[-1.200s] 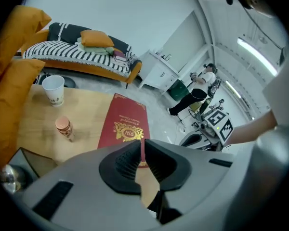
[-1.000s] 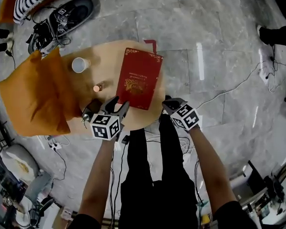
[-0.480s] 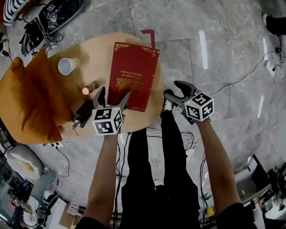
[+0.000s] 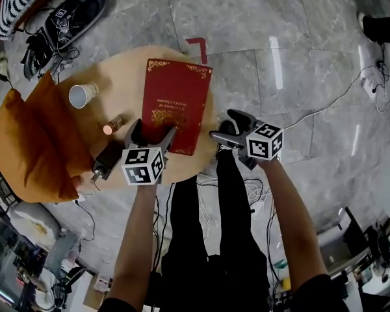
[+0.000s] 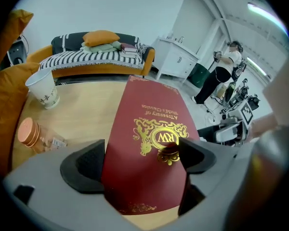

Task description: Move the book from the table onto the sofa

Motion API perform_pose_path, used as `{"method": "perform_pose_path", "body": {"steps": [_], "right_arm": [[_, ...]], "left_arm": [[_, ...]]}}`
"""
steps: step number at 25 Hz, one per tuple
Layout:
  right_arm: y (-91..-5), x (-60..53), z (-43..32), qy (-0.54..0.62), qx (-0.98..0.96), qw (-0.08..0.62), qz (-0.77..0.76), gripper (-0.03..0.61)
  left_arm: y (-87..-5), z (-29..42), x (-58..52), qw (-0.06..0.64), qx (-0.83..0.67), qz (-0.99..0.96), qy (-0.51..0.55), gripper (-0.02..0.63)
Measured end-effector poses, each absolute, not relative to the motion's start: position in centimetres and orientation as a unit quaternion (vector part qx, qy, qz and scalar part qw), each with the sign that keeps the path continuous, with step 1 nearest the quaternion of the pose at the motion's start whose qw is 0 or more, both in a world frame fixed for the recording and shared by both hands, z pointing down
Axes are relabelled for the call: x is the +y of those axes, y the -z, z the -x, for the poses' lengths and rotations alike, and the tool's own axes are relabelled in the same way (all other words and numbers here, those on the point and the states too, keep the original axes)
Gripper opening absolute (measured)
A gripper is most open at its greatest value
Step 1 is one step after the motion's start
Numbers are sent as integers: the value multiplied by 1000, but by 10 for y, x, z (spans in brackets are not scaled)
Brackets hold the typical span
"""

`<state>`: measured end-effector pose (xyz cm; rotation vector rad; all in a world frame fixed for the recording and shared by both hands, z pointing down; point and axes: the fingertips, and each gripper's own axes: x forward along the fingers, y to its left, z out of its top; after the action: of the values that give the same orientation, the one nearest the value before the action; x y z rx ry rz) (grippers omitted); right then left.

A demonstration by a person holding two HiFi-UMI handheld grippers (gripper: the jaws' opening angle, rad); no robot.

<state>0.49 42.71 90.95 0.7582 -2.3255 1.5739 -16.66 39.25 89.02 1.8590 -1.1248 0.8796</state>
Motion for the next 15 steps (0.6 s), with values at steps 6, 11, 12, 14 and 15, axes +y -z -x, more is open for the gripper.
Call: {"method": "perform_pose_path", "body": {"steps": [6,11,12,14,15], "right_arm": [[-909,415,1,-546,-793,89,-255,457],[-905,410,3,-558,-787,68,-252,457],[-905,410,3,-564,-784,62,-251,457],[-902,411,4,-577,-777,46,-246,457],[-900,411,5,-583,-775,39,-242,457]], "left_arm": [[-894,140,395,374,-420,-747,-354,466],[-895,113,408,368,-387,-762,-368,465],[-895,108,411,370,-381,-763,-370,466],[-895,100,419,380,-369,-763,-370,466],[-895,96,424,386,-363,-764,-369,465]]}}
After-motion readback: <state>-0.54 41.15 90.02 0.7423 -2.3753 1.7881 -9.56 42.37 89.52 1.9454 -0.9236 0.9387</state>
